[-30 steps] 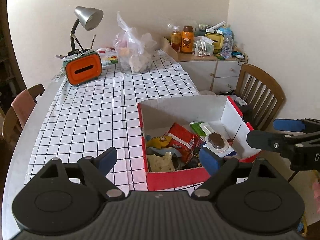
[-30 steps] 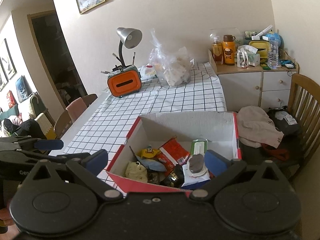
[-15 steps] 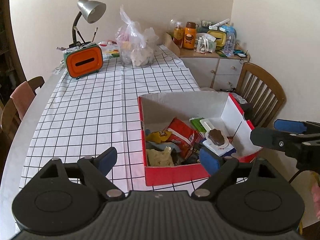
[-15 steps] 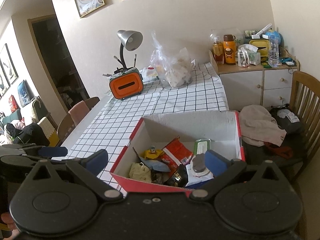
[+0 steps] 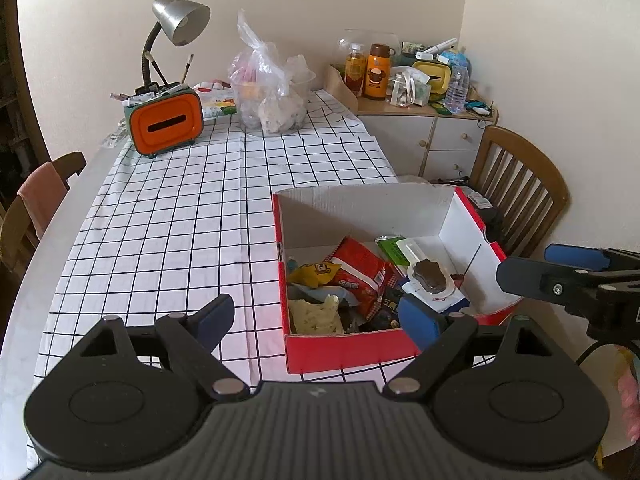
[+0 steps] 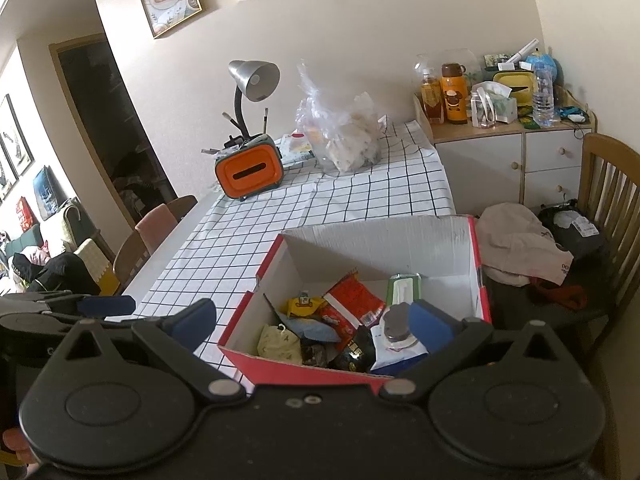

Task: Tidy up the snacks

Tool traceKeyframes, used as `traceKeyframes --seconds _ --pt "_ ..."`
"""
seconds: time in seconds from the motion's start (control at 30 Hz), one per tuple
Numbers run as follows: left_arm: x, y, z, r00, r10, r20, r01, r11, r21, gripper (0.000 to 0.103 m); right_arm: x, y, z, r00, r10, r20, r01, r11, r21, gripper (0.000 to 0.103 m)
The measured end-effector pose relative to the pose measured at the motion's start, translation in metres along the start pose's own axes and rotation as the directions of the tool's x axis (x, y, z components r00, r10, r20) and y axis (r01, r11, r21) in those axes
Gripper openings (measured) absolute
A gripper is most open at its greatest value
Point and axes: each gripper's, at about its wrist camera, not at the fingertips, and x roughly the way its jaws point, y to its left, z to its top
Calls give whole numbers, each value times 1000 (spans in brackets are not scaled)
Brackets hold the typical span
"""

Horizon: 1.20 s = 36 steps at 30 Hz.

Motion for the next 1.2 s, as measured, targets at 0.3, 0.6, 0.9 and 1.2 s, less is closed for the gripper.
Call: traceKeyframes --seconds 0.3,0.6,0.9,1.2 --pt "7 -3 0 1000 6 -13 -6 1000 2 90 4 -2 -1 1000 0 -11 0 1000 10 103" --pt "10 -2 -1 1000 -3 -13 3 1000 1 90 4 -3 -1 1000 -1 -9 1 1000 14 103" --pt "6 0 -1 1000 -4 9 4 1000 -5 90 1 -2 -2 1000 -13 -2 13 1000 -6 103" --pt "0 -2 -3 1000 -11 28 11 1000 6 90 -3 2 -5 1000 -17 17 18 1000 -13 103"
